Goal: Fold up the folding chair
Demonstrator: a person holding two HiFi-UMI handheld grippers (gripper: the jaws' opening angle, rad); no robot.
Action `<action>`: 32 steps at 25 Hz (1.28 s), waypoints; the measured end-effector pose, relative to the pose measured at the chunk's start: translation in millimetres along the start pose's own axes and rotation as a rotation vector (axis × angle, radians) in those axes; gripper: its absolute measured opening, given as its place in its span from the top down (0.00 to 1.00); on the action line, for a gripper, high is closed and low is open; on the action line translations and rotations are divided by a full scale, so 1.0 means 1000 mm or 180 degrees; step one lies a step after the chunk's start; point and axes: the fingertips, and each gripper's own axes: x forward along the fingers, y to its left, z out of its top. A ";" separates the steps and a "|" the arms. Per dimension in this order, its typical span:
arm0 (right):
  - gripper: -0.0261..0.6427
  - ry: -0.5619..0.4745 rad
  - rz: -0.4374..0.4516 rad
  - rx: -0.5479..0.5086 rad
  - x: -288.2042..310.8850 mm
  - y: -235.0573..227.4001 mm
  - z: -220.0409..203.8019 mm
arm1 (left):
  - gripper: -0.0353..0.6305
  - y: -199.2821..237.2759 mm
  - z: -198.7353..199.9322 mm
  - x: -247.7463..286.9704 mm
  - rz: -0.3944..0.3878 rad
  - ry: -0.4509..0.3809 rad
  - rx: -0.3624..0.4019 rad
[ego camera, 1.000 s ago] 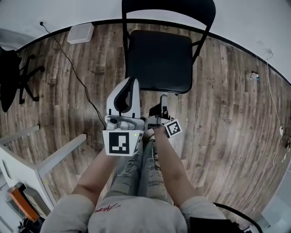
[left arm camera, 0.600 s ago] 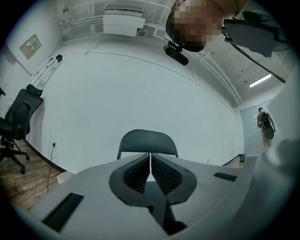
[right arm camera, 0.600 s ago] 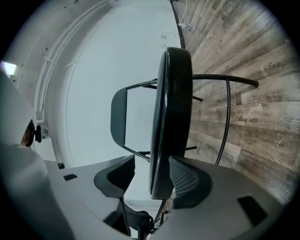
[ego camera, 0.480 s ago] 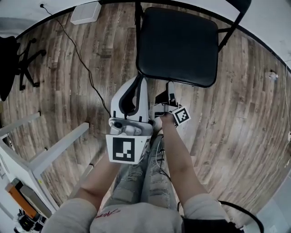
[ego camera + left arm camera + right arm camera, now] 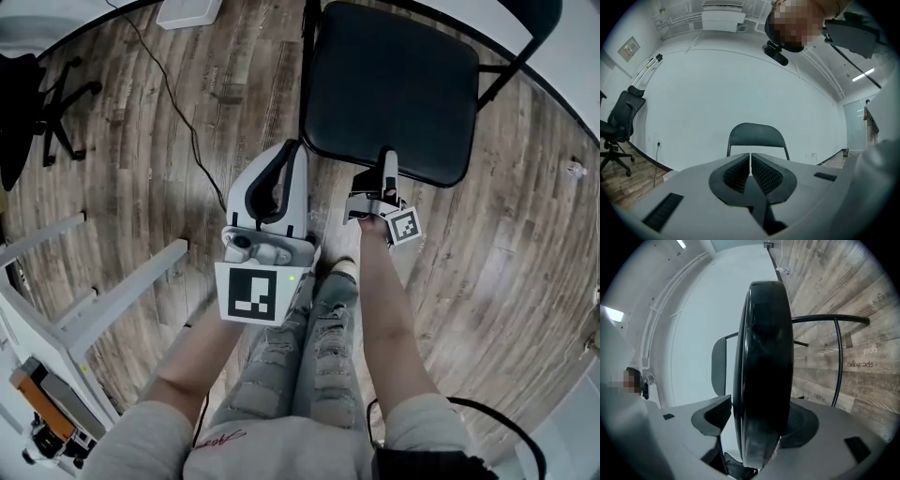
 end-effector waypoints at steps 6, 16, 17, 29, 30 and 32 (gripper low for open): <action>0.54 -0.0070 -0.0074 -0.0076 0.002 -0.004 -0.008 | 0.91 0.045 0.013 0.094 0.0199 -0.0057 0.0097; 0.59 0.0061 -0.0318 0.0088 0.008 -0.006 -0.017 | 0.57 0.099 -0.030 0.297 0.0372 0.0286 0.0547; 0.59 0.0063 -0.0310 0.0096 0.008 -0.006 -0.017 | 0.57 0.106 -0.035 0.309 0.0379 0.0303 0.0570; 0.60 0.0089 -0.0514 0.0063 0.023 0.009 -0.005 | 0.92 0.135 -0.056 0.381 0.0350 0.0688 0.0026; 0.60 0.0049 -0.0555 0.0082 0.028 0.017 -0.001 | 0.92 0.133 -0.051 0.383 0.0280 0.0702 -0.0065; 0.60 -0.0047 -0.0639 0.0127 0.040 0.038 0.006 | 0.92 0.131 -0.035 0.385 0.0171 0.0636 -0.0170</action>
